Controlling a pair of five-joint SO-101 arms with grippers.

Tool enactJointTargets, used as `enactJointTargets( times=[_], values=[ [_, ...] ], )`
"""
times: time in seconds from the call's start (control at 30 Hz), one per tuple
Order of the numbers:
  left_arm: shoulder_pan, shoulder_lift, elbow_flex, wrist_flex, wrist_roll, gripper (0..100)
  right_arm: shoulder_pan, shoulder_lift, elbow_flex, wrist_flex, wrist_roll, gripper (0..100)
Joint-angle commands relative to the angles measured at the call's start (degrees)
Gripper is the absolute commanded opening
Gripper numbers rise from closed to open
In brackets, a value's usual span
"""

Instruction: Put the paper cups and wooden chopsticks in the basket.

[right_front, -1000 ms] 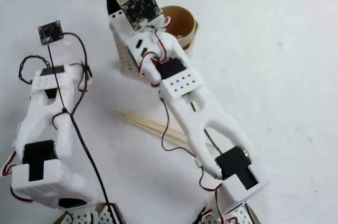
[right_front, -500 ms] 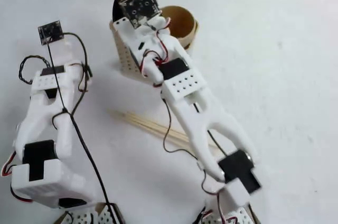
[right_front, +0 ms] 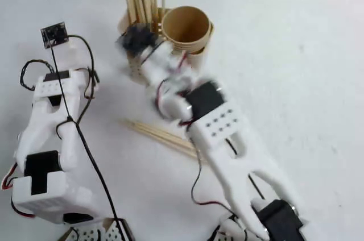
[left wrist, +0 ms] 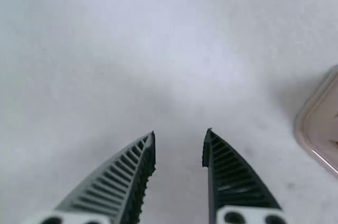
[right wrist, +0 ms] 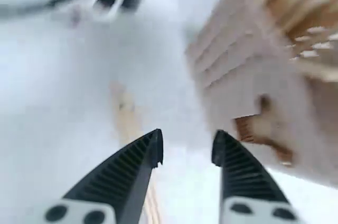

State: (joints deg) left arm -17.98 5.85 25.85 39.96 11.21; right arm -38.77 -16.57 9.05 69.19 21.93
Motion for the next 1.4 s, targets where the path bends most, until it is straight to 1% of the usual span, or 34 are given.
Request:
enactJointTargets(
  times=[0.0,0.2,0.3,0.4,0.57,0.6,0.67,0.77,0.83,1.03,1.13,1.27,1.37],
  values=[
    [-1.01,-1.63,-0.79,-1.85,-0.79,17,-3.21,4.79,6.95,0.4,10.37,18.3],
    [-1.01,-1.63,-0.62,-1.85,-0.79,17,-3.12,17.01,16.44,-12.26,17.67,18.3],
    [-1.01,-1.63,-0.62,-1.85,-0.79,17,-3.03,22.2,17.58,-17.1,18.99,18.3],
    [-1.01,-1.63,-0.79,-1.85,-0.79,17,-1.89,25.1,17.49,-18.68,18.99,18.3],
    [-0.75,-1.63,-0.79,-1.85,-0.79,17,1.01,25.63,17.58,-20.35,18.9,18.3],
    [-0.75,-1.63,-0.79,-1.85,-0.79,17,1.71,25.71,17.76,-21.05,18.9,17.7],
    [-0.75,-1.63,-0.79,-1.85,-0.79,17,3.03,25.8,17.85,-22.11,18.55,13.2],
    [-0.66,-1.63,-0.79,-1.85,-0.79,17,4.7,25.27,17.58,-22.37,18.46,4.6],
    [-0.66,-1.63,-0.79,-1.85,-0.79,17,4.79,25.27,17.58,-22.37,18.46,2.2],
    [-0.66,-1.63,-0.79,-1.85,-0.79,17,4.44,25.19,17.58,-21.93,18.29,1.7],
    [-0.66,-1.63,-0.79,-1.85,-0.79,17,4.62,23.52,17.67,-21.49,15.12,1.7],
    [-0.66,-1.63,-0.79,-1.85,-0.79,17,4.26,18.07,17.93,-16.57,13.8,1.7],
    [-0.66,-1.63,-0.79,-1.85,-0.79,17,4.26,15.25,18.02,-13.58,11.25,2.3]
  ],
)
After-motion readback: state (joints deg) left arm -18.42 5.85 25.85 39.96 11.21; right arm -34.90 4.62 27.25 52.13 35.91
